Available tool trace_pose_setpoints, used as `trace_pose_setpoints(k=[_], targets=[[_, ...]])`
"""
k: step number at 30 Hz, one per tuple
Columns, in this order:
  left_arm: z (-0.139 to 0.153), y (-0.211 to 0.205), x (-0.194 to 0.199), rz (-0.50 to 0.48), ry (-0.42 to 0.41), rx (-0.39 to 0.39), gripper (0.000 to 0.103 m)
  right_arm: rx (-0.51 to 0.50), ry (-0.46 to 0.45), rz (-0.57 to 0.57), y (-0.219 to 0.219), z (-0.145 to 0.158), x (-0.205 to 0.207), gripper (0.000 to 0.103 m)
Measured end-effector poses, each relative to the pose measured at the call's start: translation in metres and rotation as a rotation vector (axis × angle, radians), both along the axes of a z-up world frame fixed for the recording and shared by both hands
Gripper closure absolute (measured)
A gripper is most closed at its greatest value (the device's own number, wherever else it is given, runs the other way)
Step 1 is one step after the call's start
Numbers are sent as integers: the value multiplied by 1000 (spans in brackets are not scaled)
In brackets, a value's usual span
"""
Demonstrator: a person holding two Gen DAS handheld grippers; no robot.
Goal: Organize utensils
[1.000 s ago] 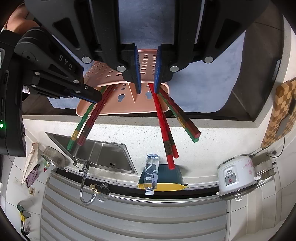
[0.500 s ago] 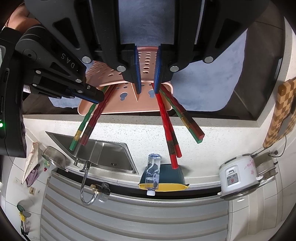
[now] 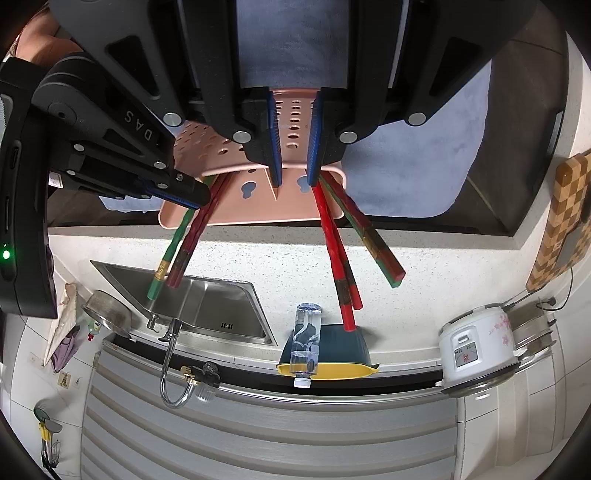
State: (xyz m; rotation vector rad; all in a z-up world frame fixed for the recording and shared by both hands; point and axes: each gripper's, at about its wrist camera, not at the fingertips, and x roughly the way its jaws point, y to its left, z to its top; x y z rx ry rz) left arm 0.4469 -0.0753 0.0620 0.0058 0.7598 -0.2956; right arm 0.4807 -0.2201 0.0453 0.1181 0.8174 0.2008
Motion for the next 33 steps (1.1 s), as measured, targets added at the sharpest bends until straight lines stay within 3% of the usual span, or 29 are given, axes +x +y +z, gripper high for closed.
trace_pose_setpoints(k=[21, 25, 26, 28, 29, 31, 33], targets=[[-17, -1, 9, 13, 42, 22, 90, -2, -4, 4, -2, -1, -8, 94], [-11, 4, 8, 23, 28, -15, 90, 6, 1, 6, -5, -2, -7, 92], [-9, 5, 9, 26, 26, -20, 88, 1, -1, 8, -5, -2, -8, 91], [-5, 10, 10, 57, 10, -39, 70, -5, -5, 12, -5, -2, -10, 90], [-3, 12, 10, 77, -4, -42, 54, -5, -6, 12, -5, -3, -11, 89], [0, 19, 12, 142, -48, -39, 47, 2, -6, 10, -8, -4, -14, 87], [-5, 23, 20, 146, -13, -43, 47, 15, -1, 8, -11, -7, -16, 86]])
